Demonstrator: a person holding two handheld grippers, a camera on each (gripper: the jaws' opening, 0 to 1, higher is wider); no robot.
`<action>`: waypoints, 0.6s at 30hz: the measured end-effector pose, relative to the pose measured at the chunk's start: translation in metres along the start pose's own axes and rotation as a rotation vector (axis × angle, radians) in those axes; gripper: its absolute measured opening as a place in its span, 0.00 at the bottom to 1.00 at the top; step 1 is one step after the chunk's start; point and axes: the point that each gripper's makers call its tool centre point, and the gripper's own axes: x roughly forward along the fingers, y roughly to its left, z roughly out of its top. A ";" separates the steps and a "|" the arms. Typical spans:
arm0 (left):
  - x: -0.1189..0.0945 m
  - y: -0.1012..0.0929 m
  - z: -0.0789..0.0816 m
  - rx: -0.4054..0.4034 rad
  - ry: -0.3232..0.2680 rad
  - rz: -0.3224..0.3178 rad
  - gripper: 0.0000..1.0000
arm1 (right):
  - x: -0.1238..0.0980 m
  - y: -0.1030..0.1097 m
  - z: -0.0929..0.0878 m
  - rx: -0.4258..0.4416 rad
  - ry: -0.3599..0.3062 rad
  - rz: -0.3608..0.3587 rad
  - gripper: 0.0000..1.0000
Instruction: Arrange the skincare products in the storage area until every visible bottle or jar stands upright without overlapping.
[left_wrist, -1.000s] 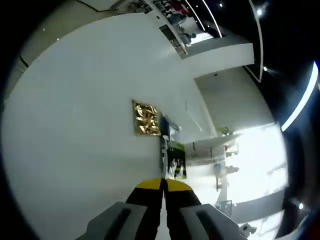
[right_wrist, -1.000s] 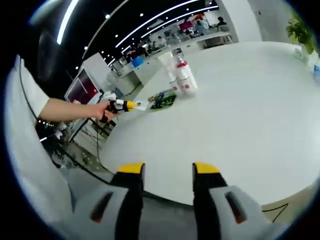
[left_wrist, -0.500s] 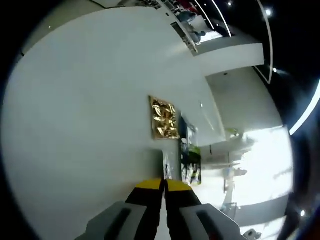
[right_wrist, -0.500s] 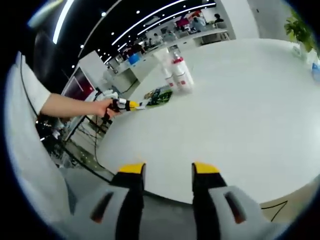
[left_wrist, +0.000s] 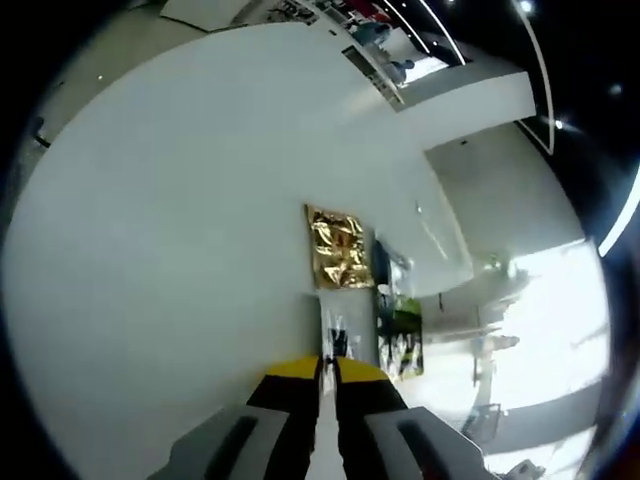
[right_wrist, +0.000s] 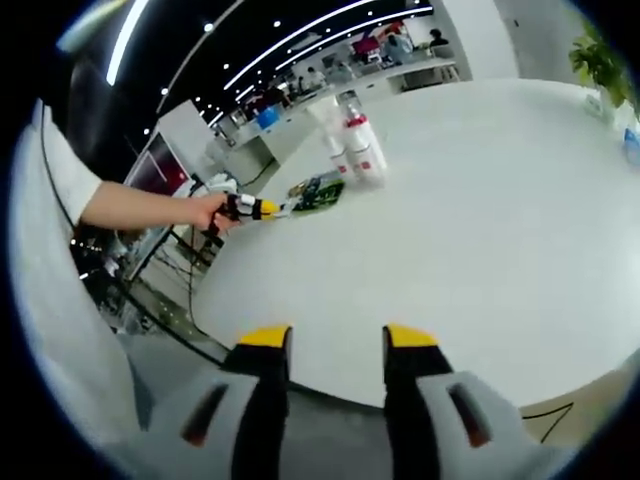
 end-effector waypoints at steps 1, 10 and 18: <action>0.000 0.002 0.000 0.008 0.006 0.008 0.05 | 0.000 0.000 0.000 -0.001 -0.001 0.000 0.37; -0.001 0.008 -0.005 0.056 0.043 0.047 0.06 | -0.001 0.001 0.002 -0.007 -0.013 0.002 0.37; 0.000 0.008 -0.005 0.095 0.072 0.071 0.12 | -0.002 0.000 0.003 -0.011 -0.024 0.002 0.37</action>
